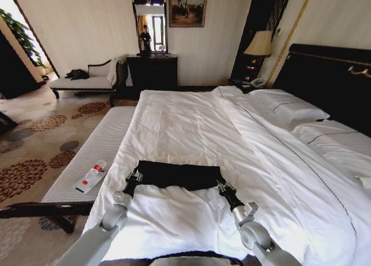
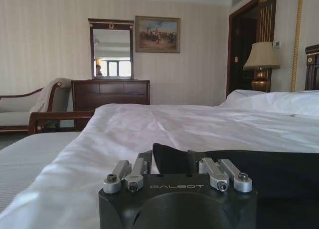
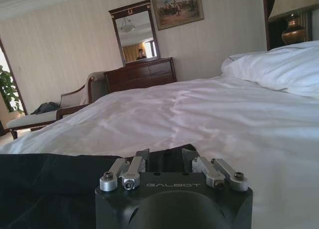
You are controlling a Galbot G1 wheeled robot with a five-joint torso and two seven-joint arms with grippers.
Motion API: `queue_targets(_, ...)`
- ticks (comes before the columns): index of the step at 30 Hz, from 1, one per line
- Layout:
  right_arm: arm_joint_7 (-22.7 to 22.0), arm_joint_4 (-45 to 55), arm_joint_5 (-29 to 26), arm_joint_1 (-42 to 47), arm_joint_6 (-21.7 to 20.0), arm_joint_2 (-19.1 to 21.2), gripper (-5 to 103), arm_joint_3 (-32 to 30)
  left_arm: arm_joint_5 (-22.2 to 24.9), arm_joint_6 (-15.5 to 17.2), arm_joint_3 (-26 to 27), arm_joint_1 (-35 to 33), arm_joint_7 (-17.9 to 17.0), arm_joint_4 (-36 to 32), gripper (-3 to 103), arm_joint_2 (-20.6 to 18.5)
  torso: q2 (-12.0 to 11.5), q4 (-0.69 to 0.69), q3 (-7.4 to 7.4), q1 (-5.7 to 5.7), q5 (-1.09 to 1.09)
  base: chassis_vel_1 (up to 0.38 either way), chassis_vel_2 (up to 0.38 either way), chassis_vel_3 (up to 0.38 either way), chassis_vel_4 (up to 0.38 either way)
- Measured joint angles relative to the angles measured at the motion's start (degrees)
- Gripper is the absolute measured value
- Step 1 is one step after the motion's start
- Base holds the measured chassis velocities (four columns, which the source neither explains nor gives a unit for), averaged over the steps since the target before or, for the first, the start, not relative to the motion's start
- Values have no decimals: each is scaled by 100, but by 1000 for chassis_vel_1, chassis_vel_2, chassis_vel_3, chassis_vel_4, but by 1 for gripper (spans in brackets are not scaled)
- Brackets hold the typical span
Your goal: Fold the clothes on the bed.
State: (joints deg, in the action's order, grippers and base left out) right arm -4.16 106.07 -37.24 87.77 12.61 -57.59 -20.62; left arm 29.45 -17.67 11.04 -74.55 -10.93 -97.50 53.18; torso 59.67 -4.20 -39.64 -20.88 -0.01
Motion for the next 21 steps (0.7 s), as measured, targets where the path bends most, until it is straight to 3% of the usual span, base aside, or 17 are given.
queue_targets(3, -20, 234, -223, 324, 0, 134, 51, -438, -197, 2, 669, -642, 30, -320, 57, -50, 0, 0, 0, 0, 2, 0, 0, 0, 0)
queue_targets(5, -26, 268, -294, 361, -2, 179, 51, -528, -256, 4, 850, -820, 70, -417, 62, -50, 0, 0, 0, 0, 0, 0, 0, 0, 0)
queue_targets(6, -33, 302, -392, 366, -6, 270, 62, -650, -332, 4, 1085, -1065, 113, -554, 68, -44, 0, -1, 0, 0, 1, 0, 0, 0, 0)
queue_targets(7, -46, 302, -463, 314, -12, 366, 62, -712, -381, 3, 1239, -1276, 141, -671, 73, -21, 1, -1, 0, 1, 2, 0, 0, 0, 0)
queue_targets(9, -51, 241, -566, 65, -24, 563, 74, -735, -411, 13, 1467, -1646, 165, -907, 78, 75, 0, -1, 0, 1, 0, 0, 0, 0, 0)
queue_targets(10, -51, 241, -566, 65, -24, 563, 74, -735, -411, 13, 1467, -1646, 165, -907, 78, 75, 0, -1, 0, 1, 0, 0, 0, 0, 0)
queue_targets(11, -55, 176, -612, -126, -29, 681, 74, -696, -421, 29, 1571, -1872, 182, -1046, 83, 143, 1, 0, 0, 1, 1, 0, 0, 0, 0)
queue_targets(12, -51, 66, -656, -389, -28, 819, 84, -599, -462, 34, 1666, -2165, 221, -1213, 89, 228, 0, 0, 0, 0, 2, 0, 0, 0, 0)
queue_targets(14, 11, -170, -670, -845, -12, 1055, 90, -404, -655, 43, 1724, -2611, 245, -1445, 97, 334, -1, 4, -1, 0, 2, 0, 0, 0, 0)
queue_targets(19, 192, -573, -504, -1493, 66, 1375, 100, -102, -1059, 38, 1697, -3047, 250, -1706, 99, 370, 0, 1, -1, 0, 0, 0, 0, 0, 0)
queue_targets(21, 381, -932, 13, -1842, 246, 1477, 100, 109, -1236, -40, 1688, -3294, 242, -1850, 100, 374, 0, -1, 0, 0, 1, 0, 0, 0, 0)
